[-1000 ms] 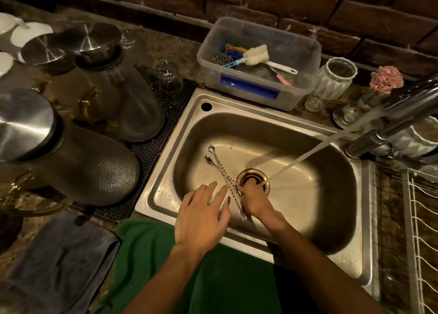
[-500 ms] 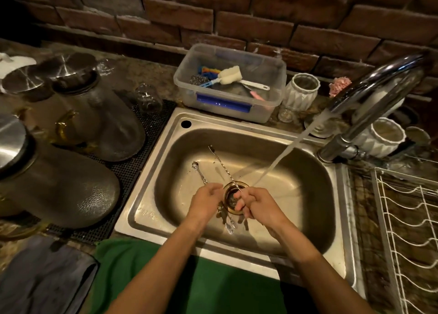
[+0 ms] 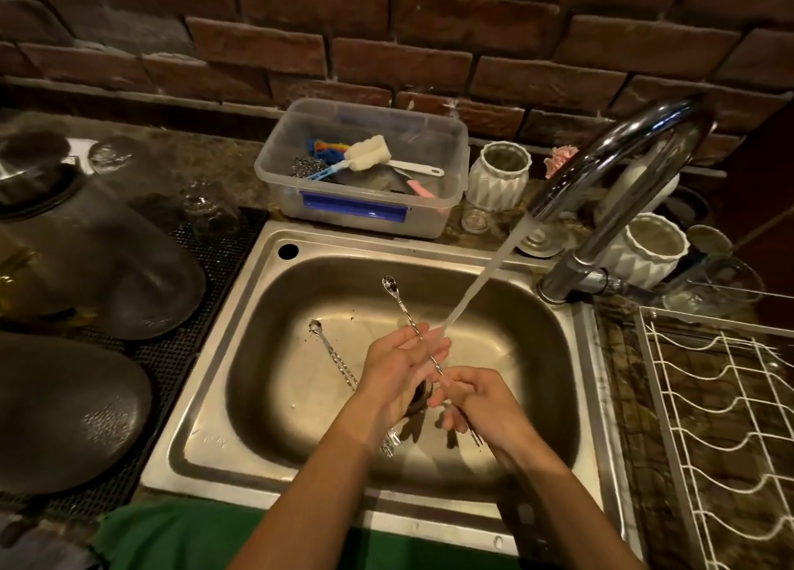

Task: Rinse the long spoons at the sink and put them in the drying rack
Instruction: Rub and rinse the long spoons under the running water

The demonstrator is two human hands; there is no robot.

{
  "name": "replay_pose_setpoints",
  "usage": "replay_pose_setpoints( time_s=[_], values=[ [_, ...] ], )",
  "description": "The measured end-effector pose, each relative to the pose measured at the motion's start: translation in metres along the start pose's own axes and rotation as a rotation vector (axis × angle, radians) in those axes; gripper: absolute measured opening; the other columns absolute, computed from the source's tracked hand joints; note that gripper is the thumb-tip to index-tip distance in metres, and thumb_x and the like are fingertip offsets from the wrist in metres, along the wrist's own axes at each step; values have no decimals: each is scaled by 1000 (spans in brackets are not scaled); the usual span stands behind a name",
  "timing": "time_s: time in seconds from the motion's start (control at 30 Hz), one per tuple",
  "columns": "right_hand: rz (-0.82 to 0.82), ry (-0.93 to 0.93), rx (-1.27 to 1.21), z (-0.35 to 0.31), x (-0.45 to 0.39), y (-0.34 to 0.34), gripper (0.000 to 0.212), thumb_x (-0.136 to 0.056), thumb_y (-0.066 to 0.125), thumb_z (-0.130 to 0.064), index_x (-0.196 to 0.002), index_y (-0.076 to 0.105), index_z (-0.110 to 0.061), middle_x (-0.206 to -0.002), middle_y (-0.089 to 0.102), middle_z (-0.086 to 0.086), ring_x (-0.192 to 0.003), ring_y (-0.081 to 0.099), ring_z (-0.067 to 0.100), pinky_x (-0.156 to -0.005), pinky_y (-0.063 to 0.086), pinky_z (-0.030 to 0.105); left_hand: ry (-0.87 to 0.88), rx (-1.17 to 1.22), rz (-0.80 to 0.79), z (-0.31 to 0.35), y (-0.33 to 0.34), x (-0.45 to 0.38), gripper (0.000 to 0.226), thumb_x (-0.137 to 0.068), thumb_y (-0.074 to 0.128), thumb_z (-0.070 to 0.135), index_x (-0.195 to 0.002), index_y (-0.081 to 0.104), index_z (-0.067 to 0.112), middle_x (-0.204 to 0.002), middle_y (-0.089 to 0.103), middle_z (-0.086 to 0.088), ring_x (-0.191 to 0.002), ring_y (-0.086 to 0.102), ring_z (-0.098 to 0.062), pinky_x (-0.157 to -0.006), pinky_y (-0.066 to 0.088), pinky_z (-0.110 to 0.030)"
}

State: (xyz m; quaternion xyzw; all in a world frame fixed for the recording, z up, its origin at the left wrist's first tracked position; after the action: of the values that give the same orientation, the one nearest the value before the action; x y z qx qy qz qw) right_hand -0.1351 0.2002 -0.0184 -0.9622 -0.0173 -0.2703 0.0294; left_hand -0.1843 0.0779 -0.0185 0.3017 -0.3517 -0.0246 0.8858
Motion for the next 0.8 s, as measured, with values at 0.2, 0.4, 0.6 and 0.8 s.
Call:
replay_pose_setpoints(
  time_s=[0.2, 0.4, 0.6, 0.8],
  values=[
    [-13, 6, 59, -8, 14, -8, 30, -98, 46, -3, -81, 70, -3, -54, 69, -4, -33, 51, 8, -34, 34, 17, -15, 22, 50, -5, 2, -2, 19, -96, 58, -2, -110, 66, -11, -105, 74, -26, -92, 77, -31, -68, 62, -32],
    [42, 30, 152, -9, 32, -9, 37, -100, 49, -16, -71, 70, -9, -40, 58, -12, -30, 41, 7, -36, 31, 18, -40, 114, 60, -13, 5, 3, 20, -100, 50, -1, -105, 65, -15, -101, 73, -28, -83, 77, -31, -70, 64, -33],
    [66, 55, 76, 0, 48, -12, 27, -99, 52, -15, -90, 76, -7, -64, 71, 2, -34, 42, 12, -39, 36, 20, -96, 177, 78, -17, 5, 7, 18, -96, 55, -5, -107, 65, -15, -99, 72, -27, -77, 77, -28, -67, 63, -33],
    [47, 50, 33, 4, 65, -16, 25, -98, 53, -17, -94, 76, -8, -75, 75, 0, -32, 40, 10, -38, 35, 20, -72, 169, 76, -19, 2, 7, 22, -100, 51, 1, -108, 64, -15, -87, 77, -22, -79, 77, -28, -73, 64, -35]
  ],
)
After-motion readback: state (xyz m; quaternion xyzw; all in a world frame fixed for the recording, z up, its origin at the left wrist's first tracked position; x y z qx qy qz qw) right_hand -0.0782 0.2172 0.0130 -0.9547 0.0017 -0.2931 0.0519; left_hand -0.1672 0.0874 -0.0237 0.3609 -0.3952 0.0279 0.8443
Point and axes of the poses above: each hand's wrist, its own x-axis away from the middle knuckle, its own y-axis out of the palm, z = x × y, the point moved 4 cm from there along -x, towards the middle knuckle
